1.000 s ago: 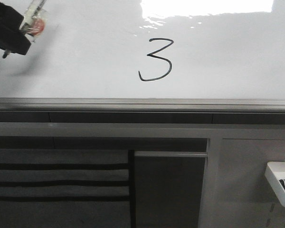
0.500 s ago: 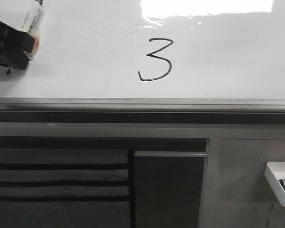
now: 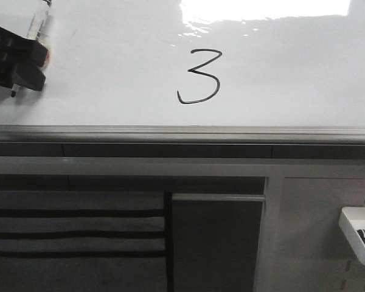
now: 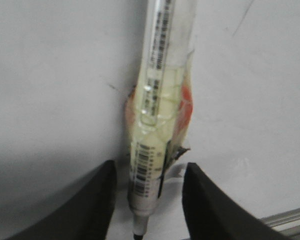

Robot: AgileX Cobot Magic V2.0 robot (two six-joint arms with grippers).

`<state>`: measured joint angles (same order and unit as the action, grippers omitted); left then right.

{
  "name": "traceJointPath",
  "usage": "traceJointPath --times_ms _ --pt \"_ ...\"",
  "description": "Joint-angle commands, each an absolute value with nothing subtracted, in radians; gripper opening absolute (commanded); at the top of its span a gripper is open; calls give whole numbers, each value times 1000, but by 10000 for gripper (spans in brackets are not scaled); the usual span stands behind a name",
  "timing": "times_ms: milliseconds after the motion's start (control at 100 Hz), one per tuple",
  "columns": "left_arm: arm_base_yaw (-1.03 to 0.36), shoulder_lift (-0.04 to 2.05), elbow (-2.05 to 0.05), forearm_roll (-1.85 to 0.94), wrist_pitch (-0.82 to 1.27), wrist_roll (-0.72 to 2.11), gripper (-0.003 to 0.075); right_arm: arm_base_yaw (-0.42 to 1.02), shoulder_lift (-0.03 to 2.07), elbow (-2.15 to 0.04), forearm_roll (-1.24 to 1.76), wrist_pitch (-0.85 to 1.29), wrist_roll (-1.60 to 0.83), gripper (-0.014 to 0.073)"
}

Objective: Write number 3 on whiteboard

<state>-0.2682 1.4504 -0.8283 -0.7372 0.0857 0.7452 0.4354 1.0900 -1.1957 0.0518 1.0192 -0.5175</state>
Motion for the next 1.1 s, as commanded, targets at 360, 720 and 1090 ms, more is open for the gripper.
traceJointPath --times_ms 360,720,1090 --pt "-180 982 -855 -529 406 735 428 429 913 -1182 -180 999 181 349" --pt "-6 500 -778 -466 620 654 254 429 688 -932 -182 757 253 58" --pt "74 354 -659 -588 548 569 -18 429 640 -857 -209 679 253 -74"
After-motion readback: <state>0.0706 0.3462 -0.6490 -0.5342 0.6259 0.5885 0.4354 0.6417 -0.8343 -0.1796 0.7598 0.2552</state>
